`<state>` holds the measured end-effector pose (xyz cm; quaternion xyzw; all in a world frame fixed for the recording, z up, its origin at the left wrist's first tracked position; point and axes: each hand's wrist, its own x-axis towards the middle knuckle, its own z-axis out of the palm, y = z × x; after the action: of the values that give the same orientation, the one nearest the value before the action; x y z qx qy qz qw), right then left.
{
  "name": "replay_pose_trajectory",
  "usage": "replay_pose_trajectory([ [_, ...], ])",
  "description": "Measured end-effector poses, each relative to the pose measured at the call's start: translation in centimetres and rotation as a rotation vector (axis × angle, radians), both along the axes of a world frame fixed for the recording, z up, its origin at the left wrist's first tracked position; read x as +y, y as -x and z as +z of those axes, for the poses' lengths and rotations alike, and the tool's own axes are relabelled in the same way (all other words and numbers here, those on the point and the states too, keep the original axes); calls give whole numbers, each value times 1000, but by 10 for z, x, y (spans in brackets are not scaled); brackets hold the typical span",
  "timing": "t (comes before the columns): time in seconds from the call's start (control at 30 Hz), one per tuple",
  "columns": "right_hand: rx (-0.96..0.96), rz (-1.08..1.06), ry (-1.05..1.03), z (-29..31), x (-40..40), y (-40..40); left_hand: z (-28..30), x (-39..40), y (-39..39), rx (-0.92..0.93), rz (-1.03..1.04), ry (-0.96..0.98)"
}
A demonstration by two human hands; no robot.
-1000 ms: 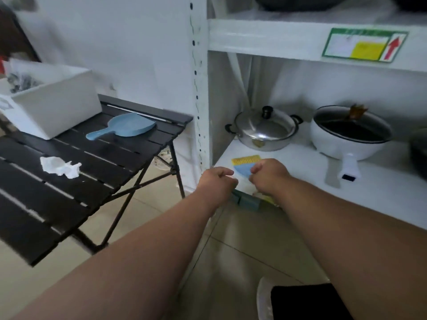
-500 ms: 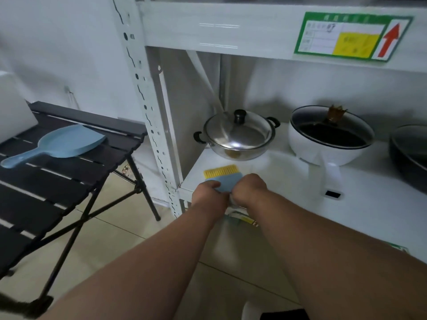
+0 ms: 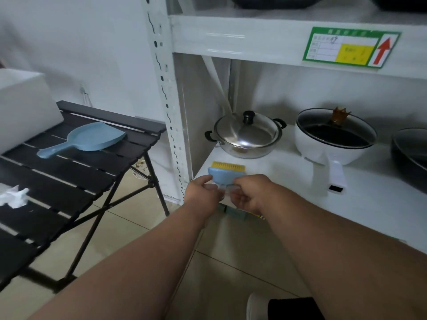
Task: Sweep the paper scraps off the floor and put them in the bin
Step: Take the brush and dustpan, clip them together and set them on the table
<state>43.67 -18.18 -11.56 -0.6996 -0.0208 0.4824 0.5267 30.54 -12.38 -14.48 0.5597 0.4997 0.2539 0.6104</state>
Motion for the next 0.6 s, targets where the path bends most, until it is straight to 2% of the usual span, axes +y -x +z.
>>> replay_pose_trajectory([
  [0.23, 39, -79, -201, 35, -25, 51, 51, -10, 90, -99, -53, -52],
  [0.6, -94, 192, -378, 109, -2, 198, 149, -14, 261, -27, 80, -268],
])
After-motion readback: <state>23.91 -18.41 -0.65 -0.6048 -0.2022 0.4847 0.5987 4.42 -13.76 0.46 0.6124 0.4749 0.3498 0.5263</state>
